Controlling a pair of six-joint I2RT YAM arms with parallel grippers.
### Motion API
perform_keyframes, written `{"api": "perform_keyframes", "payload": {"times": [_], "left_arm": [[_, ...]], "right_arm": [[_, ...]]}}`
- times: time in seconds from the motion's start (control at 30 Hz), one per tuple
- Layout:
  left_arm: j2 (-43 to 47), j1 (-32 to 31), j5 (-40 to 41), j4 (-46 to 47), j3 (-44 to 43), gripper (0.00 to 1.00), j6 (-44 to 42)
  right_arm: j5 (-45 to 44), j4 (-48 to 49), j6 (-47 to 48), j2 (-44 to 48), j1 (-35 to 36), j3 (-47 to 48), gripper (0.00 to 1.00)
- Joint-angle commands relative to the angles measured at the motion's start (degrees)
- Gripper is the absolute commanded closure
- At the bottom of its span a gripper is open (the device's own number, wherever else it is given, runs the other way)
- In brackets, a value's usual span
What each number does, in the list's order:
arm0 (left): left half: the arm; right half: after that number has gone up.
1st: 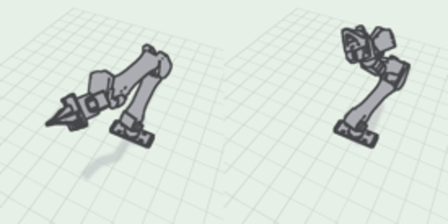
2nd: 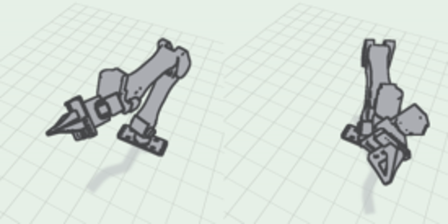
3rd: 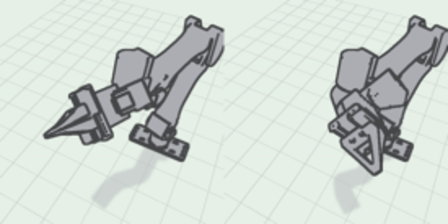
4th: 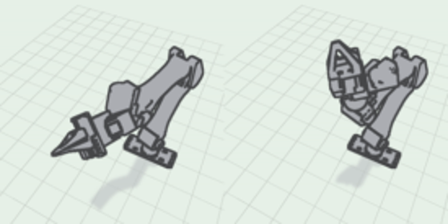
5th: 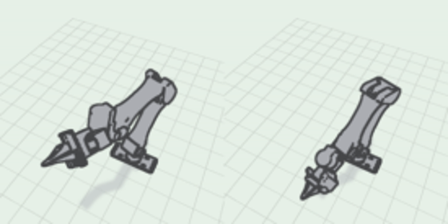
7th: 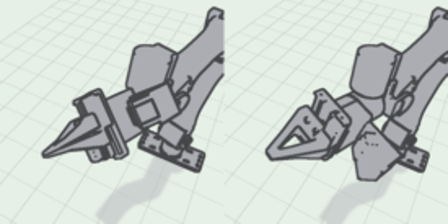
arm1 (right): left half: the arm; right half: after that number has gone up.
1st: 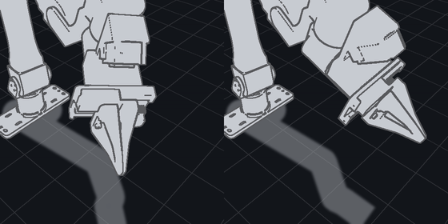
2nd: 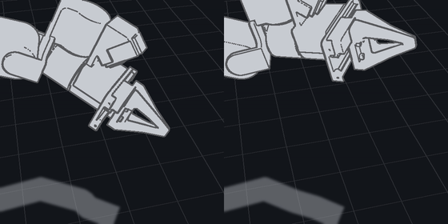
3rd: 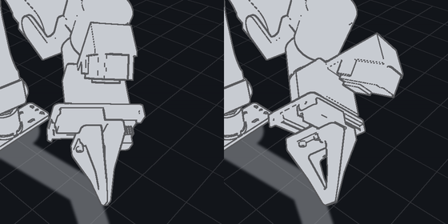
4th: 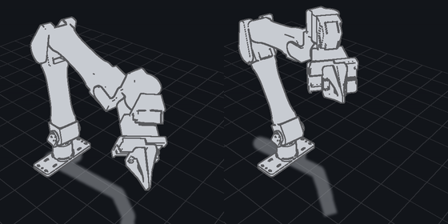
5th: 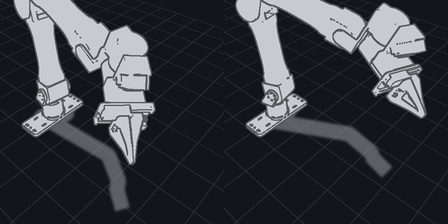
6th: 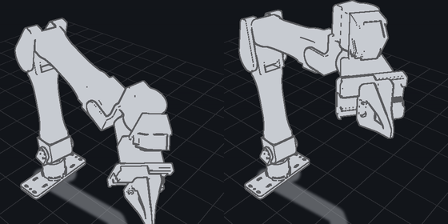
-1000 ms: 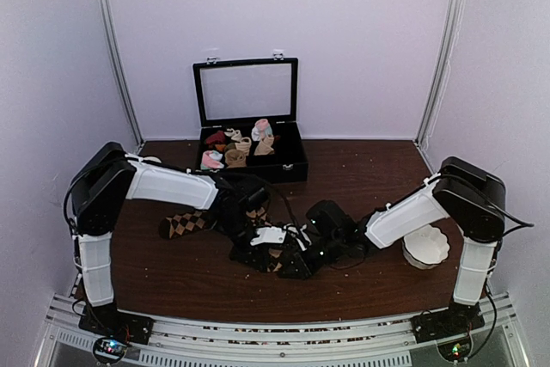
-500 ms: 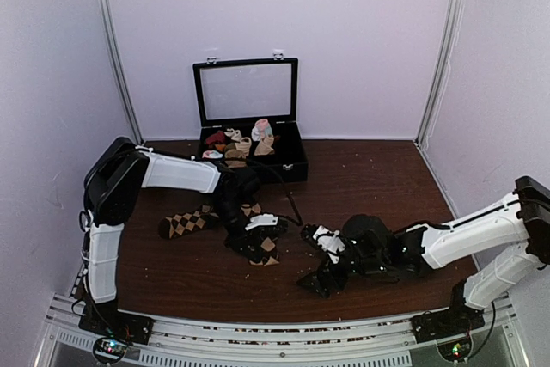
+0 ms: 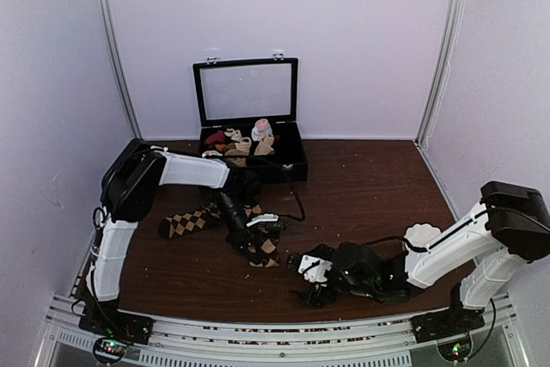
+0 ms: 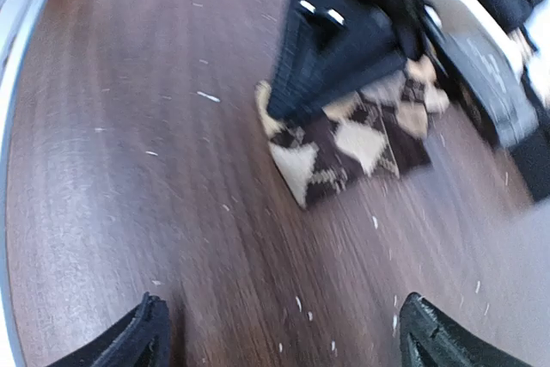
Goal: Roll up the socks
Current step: Roll the sock at the center of the board.
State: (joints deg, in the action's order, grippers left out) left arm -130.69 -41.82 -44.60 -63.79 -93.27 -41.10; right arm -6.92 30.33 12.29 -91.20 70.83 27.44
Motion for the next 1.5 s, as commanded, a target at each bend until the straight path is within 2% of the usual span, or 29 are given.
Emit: {"api": "perform_keyframes", "payload": {"times": [0.0,0.07,0.27,0.57,0.73,0.8,1.0,1.13,1.23,1.27,1.4,1.47], "left_arm": [[-2.64,0.25,-1.14,-5.44,-1.65,0.90,-3.54],[-3.41,0.25,-1.46,-6.88,-2.11,0.90,-4.31],[-4.95,0.34,-2.90,-9.95,-3.35,0.89,-6.62],[-6.48,0.42,-2.93,-12.23,-5.67,0.89,-7.46],[-6.86,0.47,-3.36,-13.09,-5.98,0.89,-7.79],[-7.15,0.37,-3.31,-13.49,-6.32,0.89,-7.95],[-7.37,0.42,-3.22,-14.60,-6.55,0.89,-8.86],[-7.38,0.42,-3.66,-14.99,-6.63,0.89,-9.41],[-7.11,0.43,-3.77,-15.15,-6.66,0.88,-10.05],[-6.80,0.43,-3.53,-14.95,-6.41,0.87,-10.06],[-2.57,0.68,-0.64,-9.63,-3.92,0.77,-6.77],[1.69,1.13,2.19,-4.32,-1.54,0.66,-2.94]], "right_arm": [[5.31,9.78,19.92,-4.04,0.01,3.21,0.12],[6.31,6.37,26.15,-6.70,0.01,7.30,0.20],[8.20,-1.01,36.03,-12.01,-0.06,14.80,0.37],[6.30,-8.89,42.13,-16.44,-0.63,18.67,0.52],[2.83,-9.75,43.25,-19.24,-1.59,20.76,0.63],[1.56,-9.41,44.20,-20.38,-1.59,21.35,0.64],[0.19,-12.31,44.63,-21.88,-1.59,22.51,0.67],[0.57,-16.28,44.00,-21.86,-1.57,23.80,0.81],[1.86,-22.19,39.52,-22.36,-1.64,27.08,0.96],[3.32,-25.19,37.91,-22.51,-1.59,28.30,1.00],[9.65,-32.47,31.40,-21.48,-1.58,31.25,1.00],[12.79,-34.09,27.06,-20.64,-1.58,31.90,1.00]]}}
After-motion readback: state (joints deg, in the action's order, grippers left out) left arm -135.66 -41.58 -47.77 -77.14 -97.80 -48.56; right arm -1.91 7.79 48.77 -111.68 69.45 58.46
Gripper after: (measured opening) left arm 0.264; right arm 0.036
